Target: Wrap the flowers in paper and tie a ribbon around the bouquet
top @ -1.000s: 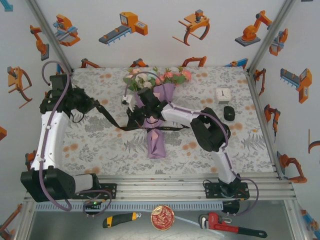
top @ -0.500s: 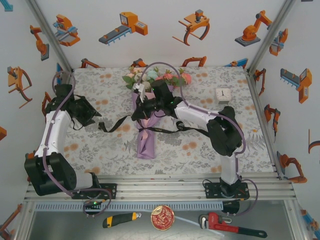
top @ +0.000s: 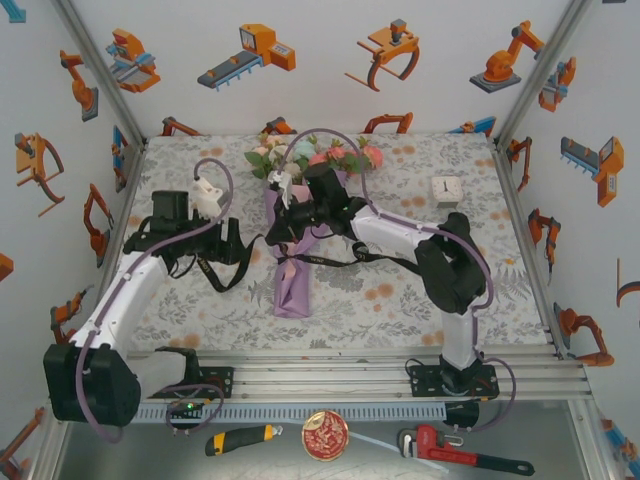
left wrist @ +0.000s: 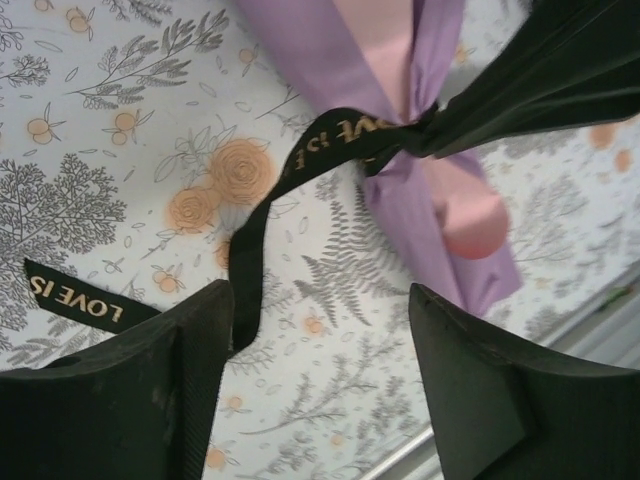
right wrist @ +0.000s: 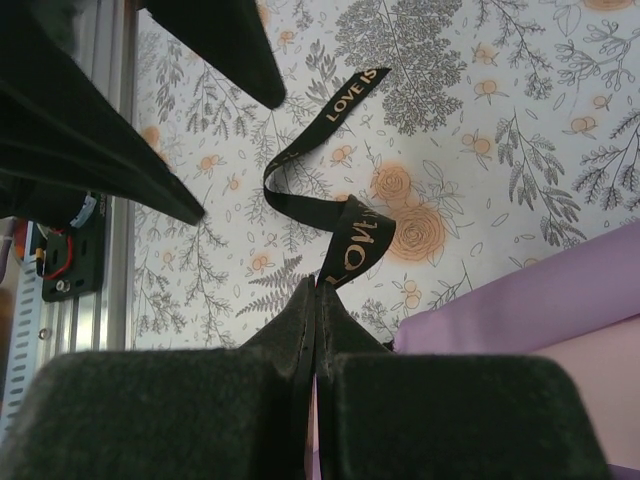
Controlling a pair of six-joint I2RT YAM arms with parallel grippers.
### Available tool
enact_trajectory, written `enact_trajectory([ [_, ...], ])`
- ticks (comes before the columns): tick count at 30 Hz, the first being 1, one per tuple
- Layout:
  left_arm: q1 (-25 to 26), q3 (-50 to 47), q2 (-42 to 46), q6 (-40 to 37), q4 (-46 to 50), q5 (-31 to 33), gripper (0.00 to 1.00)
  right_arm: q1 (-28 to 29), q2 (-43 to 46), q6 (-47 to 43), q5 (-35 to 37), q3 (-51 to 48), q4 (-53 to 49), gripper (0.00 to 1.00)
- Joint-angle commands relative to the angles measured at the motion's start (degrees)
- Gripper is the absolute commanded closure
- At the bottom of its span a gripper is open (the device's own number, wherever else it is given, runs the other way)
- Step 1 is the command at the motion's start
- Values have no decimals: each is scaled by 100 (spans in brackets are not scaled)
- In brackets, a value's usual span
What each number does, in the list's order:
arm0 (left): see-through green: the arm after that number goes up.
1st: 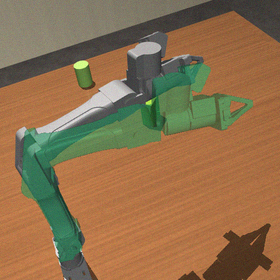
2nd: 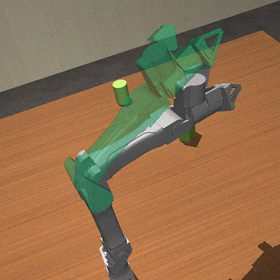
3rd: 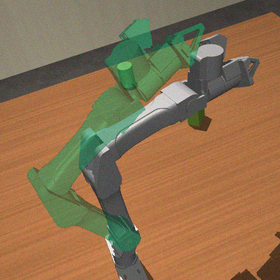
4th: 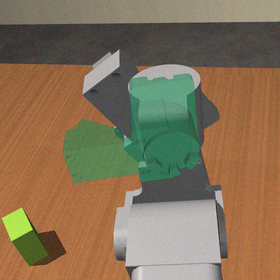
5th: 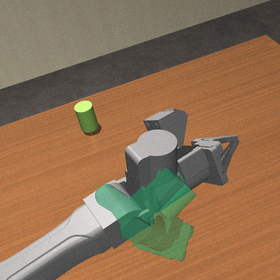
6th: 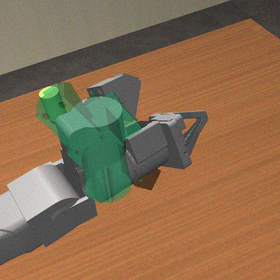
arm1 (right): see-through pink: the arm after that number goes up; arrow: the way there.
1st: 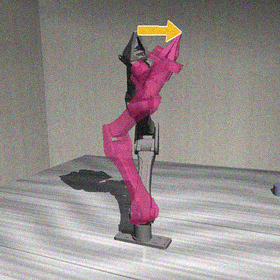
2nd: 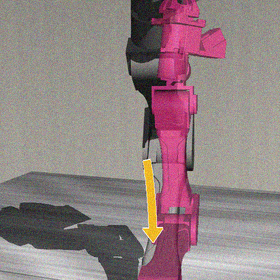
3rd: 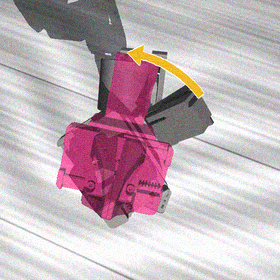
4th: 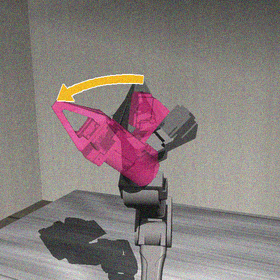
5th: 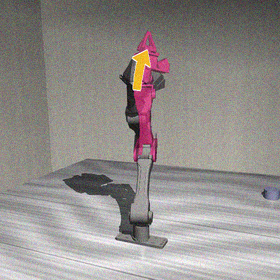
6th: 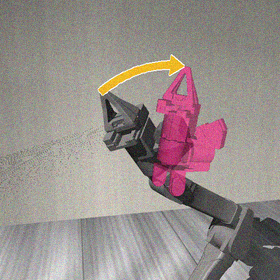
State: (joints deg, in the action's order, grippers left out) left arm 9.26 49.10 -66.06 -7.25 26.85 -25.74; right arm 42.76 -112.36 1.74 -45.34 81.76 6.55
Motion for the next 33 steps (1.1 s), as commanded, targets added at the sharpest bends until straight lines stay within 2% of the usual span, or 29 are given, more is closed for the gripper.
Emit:
enact_trajectory([
  [1, 39, -137, -206, -581, -984, 109, 30, -49, 341, -18, 50, -37, 145, 100],
  [4, 91, -157, -596, -421, -1470, -226, 29, -49, 369, -12, 22, -28, 153, 100],
  [9, 262, 3, -1177, -273, -1914, -273, 29, -66, 365, 72, -30, -37, 127, 100],
  [12, 330, 105, -1487, -170, -2075, -363, 34, -66, 346, 211, -65, -45, 222, 100],
  [14, 349, 165, -1642, -98, -2127, -445, 44, -66, 329, 250, -42, -55, 242, 100],
  [18, 349, 254, -1545, 121, -2181, -488, 87, -66, 273, 280, -15, -73, 183, 100],
  [19, 349, 273, -1436, 218, -2229, -501, 95, -71, 248, 334, -35, -60, 143, 99],
  [20, 349, 276, -1353, 358, -2313, -524, 99, -66, 232, 380, -54, -38, 108, 93],
  [22, 348, 221, -1104, 737, -2620, -648, 100, -66, 254, 496, 5, -19, 58, 76],
  [26, 356, -22, -753, 1114, -2873, -567, 100, -133, 605, 542, 388, -127, -177, 55],
  [30, 358, -258, -629, 1169, -2802, -503, 100, -457, 1280, 671, 783, -639, -407, 51],
  [33, 360, -338, -600, 1202, -2761, -491, 100, -828, 2005, 704, 1447, -1448, -368, 50],
])
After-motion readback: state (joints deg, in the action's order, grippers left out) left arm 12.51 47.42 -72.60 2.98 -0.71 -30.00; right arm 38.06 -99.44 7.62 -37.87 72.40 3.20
